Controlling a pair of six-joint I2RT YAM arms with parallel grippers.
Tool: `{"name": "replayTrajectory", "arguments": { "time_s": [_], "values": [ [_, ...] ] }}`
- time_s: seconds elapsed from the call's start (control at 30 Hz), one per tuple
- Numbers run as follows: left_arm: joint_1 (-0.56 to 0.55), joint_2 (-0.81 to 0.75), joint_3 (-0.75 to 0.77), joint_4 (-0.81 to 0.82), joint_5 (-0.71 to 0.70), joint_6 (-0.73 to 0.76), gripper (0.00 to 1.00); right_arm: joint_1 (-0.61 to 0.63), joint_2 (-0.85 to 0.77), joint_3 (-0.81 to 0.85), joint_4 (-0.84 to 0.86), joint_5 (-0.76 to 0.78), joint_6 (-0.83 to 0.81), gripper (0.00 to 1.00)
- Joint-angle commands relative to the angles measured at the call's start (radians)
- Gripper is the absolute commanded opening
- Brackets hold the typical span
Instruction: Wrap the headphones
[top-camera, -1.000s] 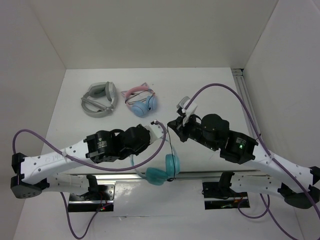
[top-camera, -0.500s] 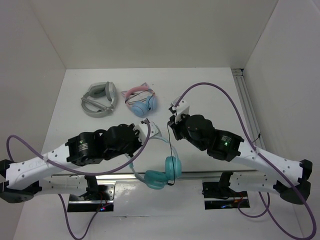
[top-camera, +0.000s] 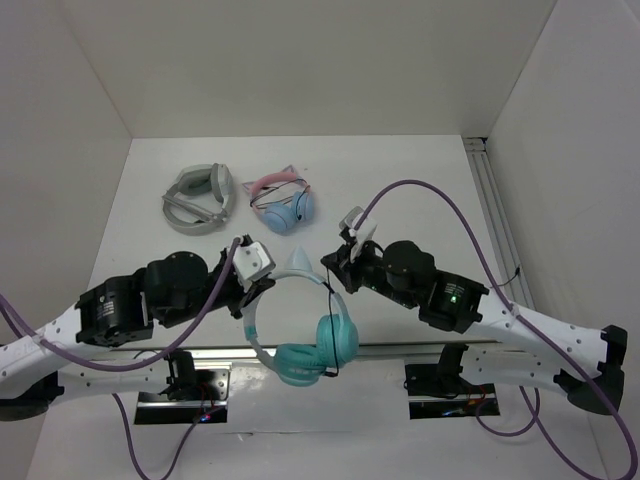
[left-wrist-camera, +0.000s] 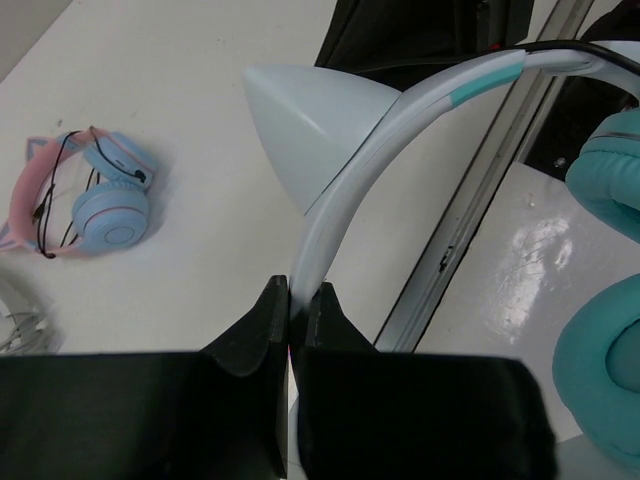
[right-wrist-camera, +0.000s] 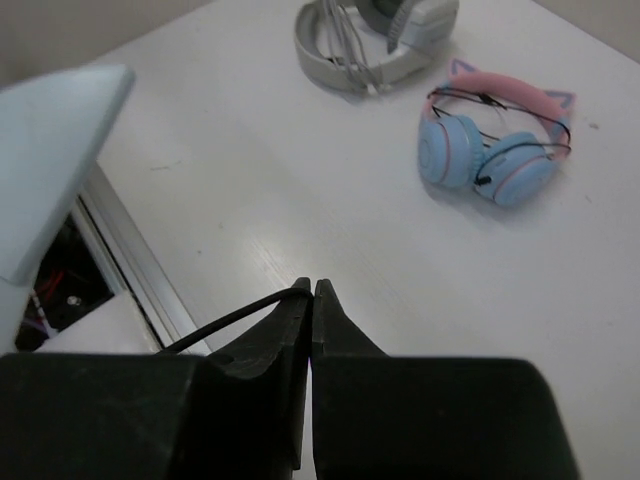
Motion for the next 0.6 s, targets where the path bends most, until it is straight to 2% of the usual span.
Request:
{"name": "replayTrajectory", "arguments": {
  "time_s": [0.0, 0.17, 0.2, 0.3, 0.57],
  "values": [
    [-0.017, -0.034, 0.015, 0.255, 0.186, -0.086, 0.00, -0.009, 0.001, -0.022, 0.139, -0.066, -0.027, 0.05],
    [-0.017, -0.011, 0.038, 0.286, 0.117, -0.126, 0.00, -0.009, 0.022, -0.078, 0.229, -0.129, -0.009, 0.12],
    [-0.017, 0.000, 0.038, 0.295, 0.107, -0.135, 0.00, -0.009, 0.022, -0.095, 0.254, -0.140, -0.009, 0.22],
    [-0.017, 0.009, 0.056, 0.304, 0.072, -0.158, 0.00, -0.009, 0.047, -0.154, 0.347, -0.163, 0.016, 0.35],
    [-0.017, -0.056, 0.066, 0.344, -0.109, -0.248, 0.00, -0.029, 0.099, -0.261, 0.512, -0.212, 0.057, 0.35]
  ]
}}
